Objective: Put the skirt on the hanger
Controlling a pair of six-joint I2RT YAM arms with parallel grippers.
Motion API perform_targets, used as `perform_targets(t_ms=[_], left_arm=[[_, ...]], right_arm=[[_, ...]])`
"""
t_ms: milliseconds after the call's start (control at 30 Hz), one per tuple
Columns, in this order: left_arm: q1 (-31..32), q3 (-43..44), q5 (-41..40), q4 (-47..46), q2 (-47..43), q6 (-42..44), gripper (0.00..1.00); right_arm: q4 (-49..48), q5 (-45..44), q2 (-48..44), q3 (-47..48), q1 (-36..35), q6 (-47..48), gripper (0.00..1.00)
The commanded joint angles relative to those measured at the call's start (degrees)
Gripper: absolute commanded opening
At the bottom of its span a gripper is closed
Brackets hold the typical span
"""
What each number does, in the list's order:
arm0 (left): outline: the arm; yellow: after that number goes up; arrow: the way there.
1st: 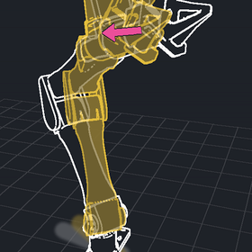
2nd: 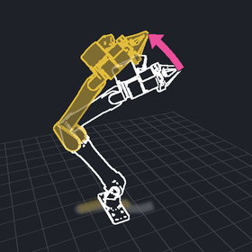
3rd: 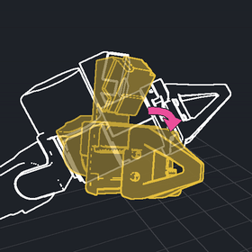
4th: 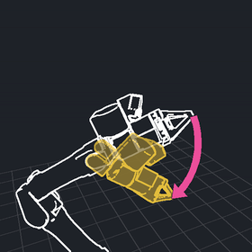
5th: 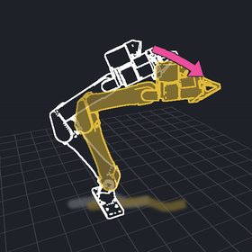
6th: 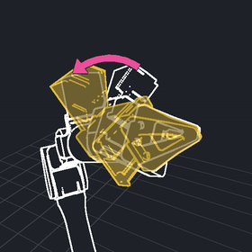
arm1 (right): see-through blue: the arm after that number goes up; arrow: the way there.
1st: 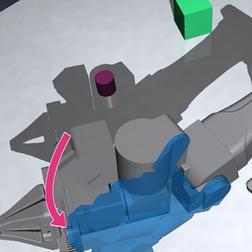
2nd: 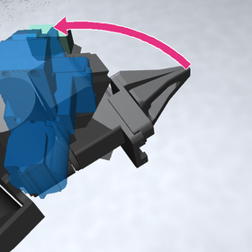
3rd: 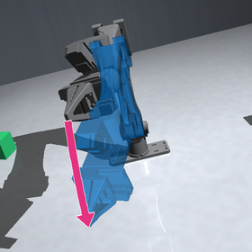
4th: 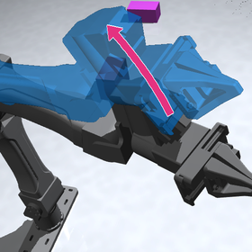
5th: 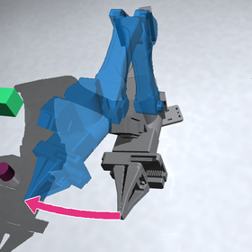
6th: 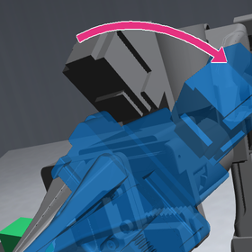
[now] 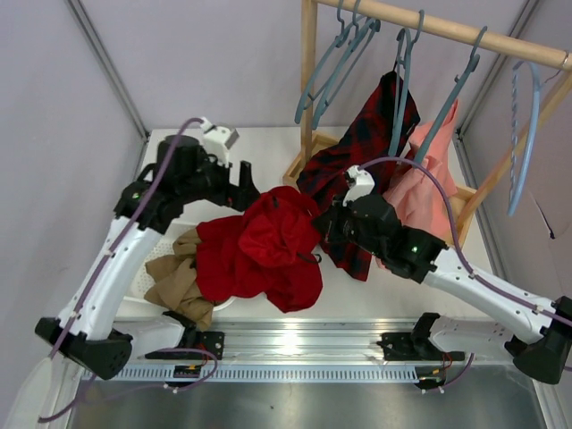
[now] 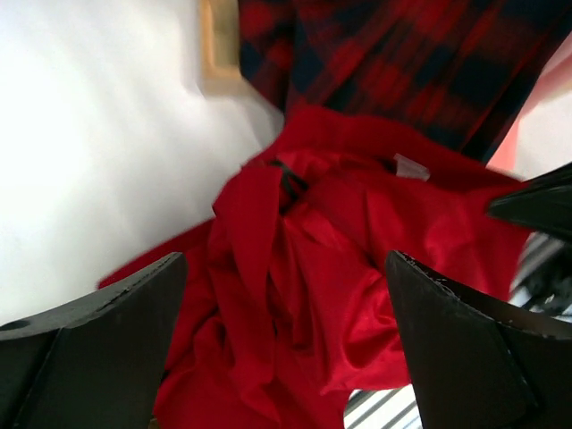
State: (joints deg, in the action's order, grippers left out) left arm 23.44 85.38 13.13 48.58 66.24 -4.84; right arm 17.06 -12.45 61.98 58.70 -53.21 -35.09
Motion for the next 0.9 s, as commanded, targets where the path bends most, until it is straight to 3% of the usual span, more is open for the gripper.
perform_targets(t_ms=[0,133,400,600,800,833,867], left_arm=[[3.6,-3.7,-2.7,-4.7,1.1,1.3,0.97],[4.9,-10.0,-8.5,-9.7,2.9,1.1,0.97],[8.9,-7.7,-12.2,-11.7,9.9,3.4,0.91],[11.2,-8.6,-14.4,-13.4,14.4,1.9,0.76],[11.9,-11.4,-15.3,-14.7,14.7,0.3,0.39],[11.9,-11.3,-17.6,-14.5,14.4,-0.2,0.23],[11.9,-11.0,-18.8,-14.5,14.1,-1.0,0.14]], right_arm=[[3.9,1.5,-4.9,0.1,0.2,4.2,0.0],[2.5,1.9,-9.7,-2.8,0.3,4.2,0.0],[2.5,2.3,-11.0,-4.0,0.1,2.8,0.0],[2.9,1.6,-11.2,-3.8,0.0,2.8,0.0],[3.6,-0.1,-12.1,-3.5,0.1,3.0,0.0],[3.3,-0.2,-12.3,-3.7,0.1,3.2,0.0],[2.9,-0.2,-12.3,-3.7,0.2,3.4,0.0]])
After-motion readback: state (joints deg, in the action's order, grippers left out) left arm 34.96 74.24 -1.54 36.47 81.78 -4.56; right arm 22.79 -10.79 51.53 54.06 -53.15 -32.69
